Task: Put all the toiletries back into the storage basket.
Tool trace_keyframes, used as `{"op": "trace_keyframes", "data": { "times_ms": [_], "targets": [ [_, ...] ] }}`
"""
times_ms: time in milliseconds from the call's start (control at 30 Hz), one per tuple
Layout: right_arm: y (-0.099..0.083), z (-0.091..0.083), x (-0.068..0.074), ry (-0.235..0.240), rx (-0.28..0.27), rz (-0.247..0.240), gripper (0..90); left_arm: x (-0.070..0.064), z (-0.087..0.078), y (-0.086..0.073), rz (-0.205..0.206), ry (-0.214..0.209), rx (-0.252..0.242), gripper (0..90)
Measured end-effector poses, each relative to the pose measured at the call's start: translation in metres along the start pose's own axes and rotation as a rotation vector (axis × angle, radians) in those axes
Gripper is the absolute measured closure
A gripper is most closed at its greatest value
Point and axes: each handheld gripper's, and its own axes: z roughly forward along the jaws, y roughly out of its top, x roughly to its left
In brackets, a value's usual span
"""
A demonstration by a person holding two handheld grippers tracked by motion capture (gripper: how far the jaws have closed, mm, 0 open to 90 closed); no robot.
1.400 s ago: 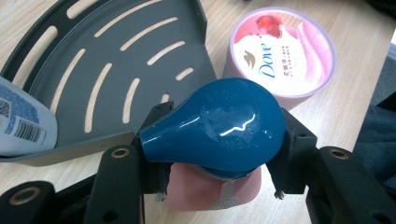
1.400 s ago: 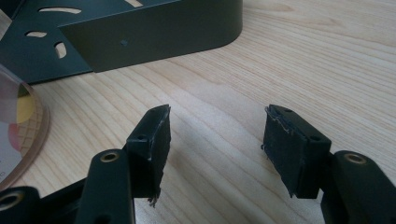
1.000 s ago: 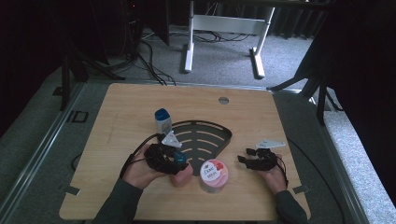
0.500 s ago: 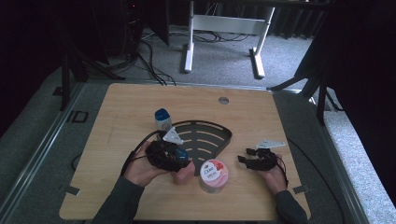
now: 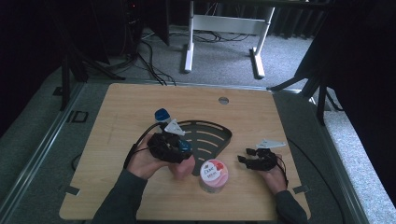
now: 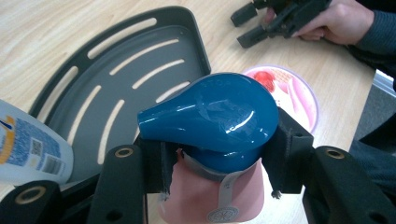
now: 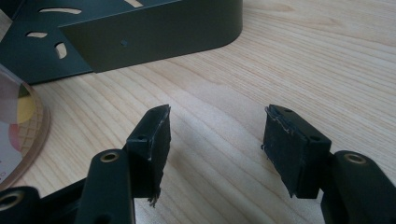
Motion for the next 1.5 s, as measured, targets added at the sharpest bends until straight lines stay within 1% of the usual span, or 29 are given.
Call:
{"op": "trace_keyframes", "data": {
  "times_ms": [100,133,400,567,967,1067,1167,1300,1500],
  "targets": [
    [0.000,0.000,0.000,0.000,0.000,0.000,41.1,0.001,0.001,0.003,0.000,0.008,-0.004,50.7],
    [0.000,0.000,0.000,0.000,0.000,-0.001,41.1,0.001,0.002,0.004,0.005,0.007,-0.001,50.6],
    [0.000,0.000,0.000,0.000,0.000,0.000,41.1,0.001,0.006,0.010,0.007,-0.004,-0.008,50.8],
    [0.000,0.000,0.000,0.000,0.000,0.000,41.1,0.003,0.007,0.015,-0.003,0.007,-0.021,50.8],
    [0.000,0.000,0.000,0.000,-0.001,0.000,41.1,0.009,0.015,0.026,-0.002,0.031,-0.034,51.0],
    [0.000,0.000,0.000,0.000,0.000,0.001,41.1,0.011,0.017,0.028,-0.006,0.038,-0.038,51.1],
    [0.000,0.000,0.000,0.000,0.000,0.001,41.1,0.015,0.019,0.029,-0.027,0.039,-0.044,51.1],
    [0.000,0.000,0.000,0.000,0.000,0.000,41.1,0.019,0.023,0.031,-0.027,0.049,-0.049,51.2],
    [0.000,0.000,0.000,0.000,-0.001,-0.001,41.1,0.026,0.028,0.032,-0.044,0.060,-0.062,51.3]
  ]
}}
